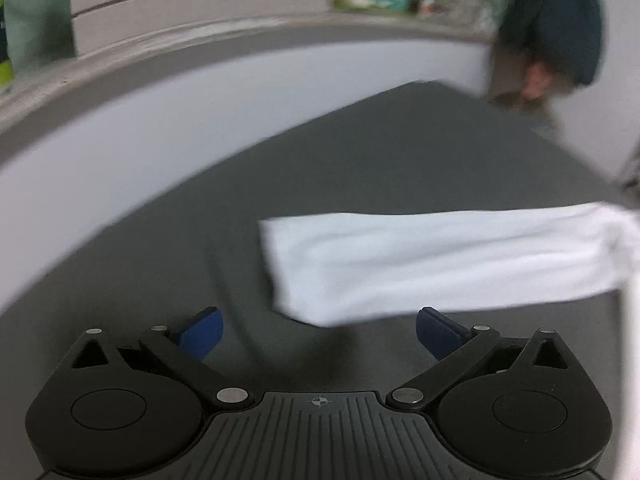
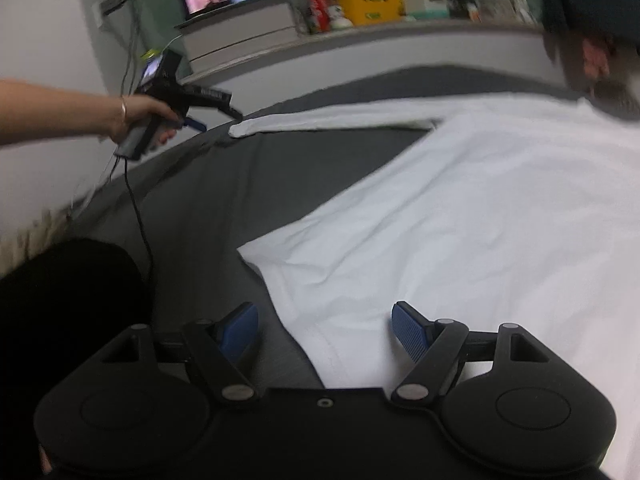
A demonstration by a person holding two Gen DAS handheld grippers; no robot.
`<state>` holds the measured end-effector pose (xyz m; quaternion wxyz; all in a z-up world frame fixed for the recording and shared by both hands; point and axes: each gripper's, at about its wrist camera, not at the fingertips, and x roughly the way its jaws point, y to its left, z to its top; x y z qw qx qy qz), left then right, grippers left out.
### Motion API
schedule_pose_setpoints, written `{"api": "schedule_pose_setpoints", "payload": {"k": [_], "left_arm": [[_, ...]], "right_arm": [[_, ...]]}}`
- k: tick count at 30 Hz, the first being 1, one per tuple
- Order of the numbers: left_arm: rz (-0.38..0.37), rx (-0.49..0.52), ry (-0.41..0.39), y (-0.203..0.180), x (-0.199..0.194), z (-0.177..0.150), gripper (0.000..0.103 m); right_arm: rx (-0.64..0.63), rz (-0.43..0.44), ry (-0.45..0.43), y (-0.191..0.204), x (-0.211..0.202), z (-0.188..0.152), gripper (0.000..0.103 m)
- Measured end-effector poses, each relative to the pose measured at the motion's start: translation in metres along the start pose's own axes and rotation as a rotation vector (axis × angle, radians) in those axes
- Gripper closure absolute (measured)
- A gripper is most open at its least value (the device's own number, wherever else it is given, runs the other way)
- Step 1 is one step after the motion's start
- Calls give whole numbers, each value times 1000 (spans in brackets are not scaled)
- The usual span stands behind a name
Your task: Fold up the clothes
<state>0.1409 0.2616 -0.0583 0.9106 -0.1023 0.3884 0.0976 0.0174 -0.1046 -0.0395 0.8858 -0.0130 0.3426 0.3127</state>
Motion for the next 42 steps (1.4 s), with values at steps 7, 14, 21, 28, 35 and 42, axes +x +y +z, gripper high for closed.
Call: {"api": "schedule_pose_setpoints", "payload": {"k": [7, 14, 21, 28, 35, 42], "left_arm": [[-471, 94, 169, -85, -50, -55, 0], [-558, 821, 267, -187, -100, -142, 0], [-488, 876, 241, -213, -114, -175, 0], [-363, 825, 168, -224, -101, -175, 0], [-265, 747, 77, -232, -99, -165, 0], [-292, 700, 41, -249, -94, -159, 0]], "right_arm": [[-350, -156, -20, 44, 3, -13, 32], [-409, -227, -45, 56, 0, -13, 34], [-411, -236, -99, 47, 6, -9, 48], [-535, -195, -106, 65, 26, -14, 67], [-258, -235, -94, 27, 18, 9, 99], [-92, -100, -123, 4, 6, 17, 65]]}}
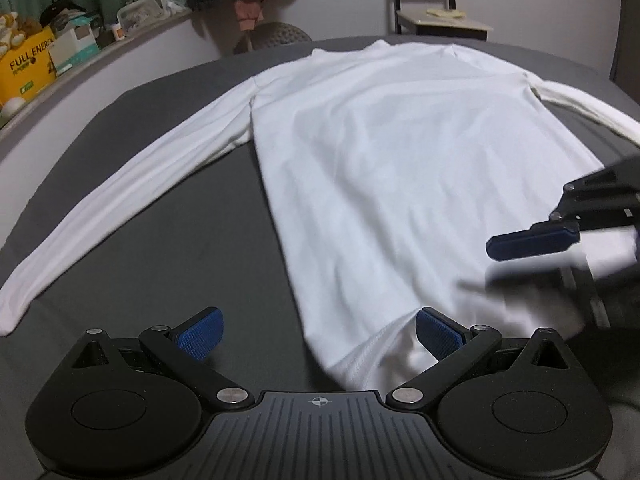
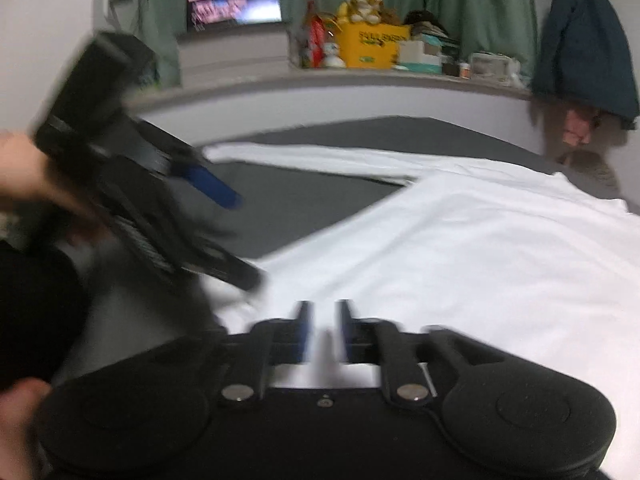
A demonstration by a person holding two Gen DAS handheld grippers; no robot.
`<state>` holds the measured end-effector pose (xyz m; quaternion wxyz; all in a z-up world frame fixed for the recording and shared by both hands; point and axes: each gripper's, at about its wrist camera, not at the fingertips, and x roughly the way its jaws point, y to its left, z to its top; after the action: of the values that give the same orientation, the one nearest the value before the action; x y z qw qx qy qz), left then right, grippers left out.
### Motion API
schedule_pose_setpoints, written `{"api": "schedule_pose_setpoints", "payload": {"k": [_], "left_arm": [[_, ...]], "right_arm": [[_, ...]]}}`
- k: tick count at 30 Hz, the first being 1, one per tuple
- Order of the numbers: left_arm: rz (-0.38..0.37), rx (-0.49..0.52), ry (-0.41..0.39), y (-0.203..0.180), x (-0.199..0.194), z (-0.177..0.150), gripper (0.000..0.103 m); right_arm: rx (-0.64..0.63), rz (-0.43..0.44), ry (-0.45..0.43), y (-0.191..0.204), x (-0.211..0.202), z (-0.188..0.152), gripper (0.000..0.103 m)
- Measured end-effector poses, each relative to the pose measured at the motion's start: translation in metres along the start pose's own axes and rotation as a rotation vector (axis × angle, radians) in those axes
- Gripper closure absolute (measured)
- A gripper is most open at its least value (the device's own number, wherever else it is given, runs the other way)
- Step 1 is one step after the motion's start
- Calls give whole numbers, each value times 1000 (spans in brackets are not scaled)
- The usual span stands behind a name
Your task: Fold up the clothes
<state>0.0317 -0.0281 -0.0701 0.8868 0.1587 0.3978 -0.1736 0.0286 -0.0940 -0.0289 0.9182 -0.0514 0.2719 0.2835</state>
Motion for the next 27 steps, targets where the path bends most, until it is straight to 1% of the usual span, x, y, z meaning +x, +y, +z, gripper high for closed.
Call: {"api": "schedule_pose_setpoints", "payload": {"k": [1, 2, 4, 6, 8, 9, 10, 11, 13, 14, 15, 16, 17, 18, 19, 21, 24, 25, 26, 27], "left_arm": [[0, -6, -14, -1, 2, 4, 0], [-10, -15, -34, -3, 4, 8, 0], [-36, -43, -72, -2, 9, 18, 0], [-82, -73, -96, -1, 13, 26, 0], [-101, -93, -103, 2, 11, 32, 0], [-110, -103, -106, 3, 9, 35, 0], [-118, -109, -113, 5, 4, 36, 0], [-134, -112, -110, 8, -2, 36, 0], [-166, -107, -88, 13, -16, 33, 0], [-183, -98, -69, 16, -23, 30, 0], [-180, -78, -46, 17, -29, 25, 0], [-177, -57, -23, 18, -35, 21, 0], [-153, -35, -3, 19, -41, 14, 0], [-128, -13, 18, 20, -47, 8, 0], [-105, 3, 43, 21, -51, 2, 0], [-99, 33, 83, 22, -56, -10, 0], [-140, 87, 141, 17, -52, -18, 0], [-154, 114, 157, 14, -50, -19, 0], [-146, 135, 156, 11, -49, -19, 0], [-138, 156, 154, 7, -48, -19, 0]], "right_arm": [[-4, 10, -11, 3, -1, -1, 53], [-12, 19, -17, 7, -1, -1, 52], [-36, 28, 6, 13, 4, -5, 53], [-42, 37, 32, 18, 10, -10, 60], [-30, 57, 49, 17, 13, -11, 82], [-28, 62, 47, 17, 13, -12, 85], [-30, 47, 45, 15, 13, -11, 94], [-32, 31, 43, 13, 12, -11, 101], [-32, 6, 38, 10, 12, -10, 101], [-15, 13, 31, 6, 10, -8, 100], [2, 20, 23, 2, 8, -6, 100], [20, 28, 16, -2, 6, -4, 95], [30, 38, 7, -4, 5, -3, 76], [14, 58, -6, 0, 4, -2, 65], [-9, 73, -18, 6, 2, -2, 56], [-106, 65, -37, 23, 3, -5, 56], [-220, 33, -12, 44, 18, -4, 61], [-252, 22, -2, 50, 23, -4, 67], [-251, 12, 13, 50, 27, -5, 80], [-208, 21, 16, 44, 27, -4, 89]]}}
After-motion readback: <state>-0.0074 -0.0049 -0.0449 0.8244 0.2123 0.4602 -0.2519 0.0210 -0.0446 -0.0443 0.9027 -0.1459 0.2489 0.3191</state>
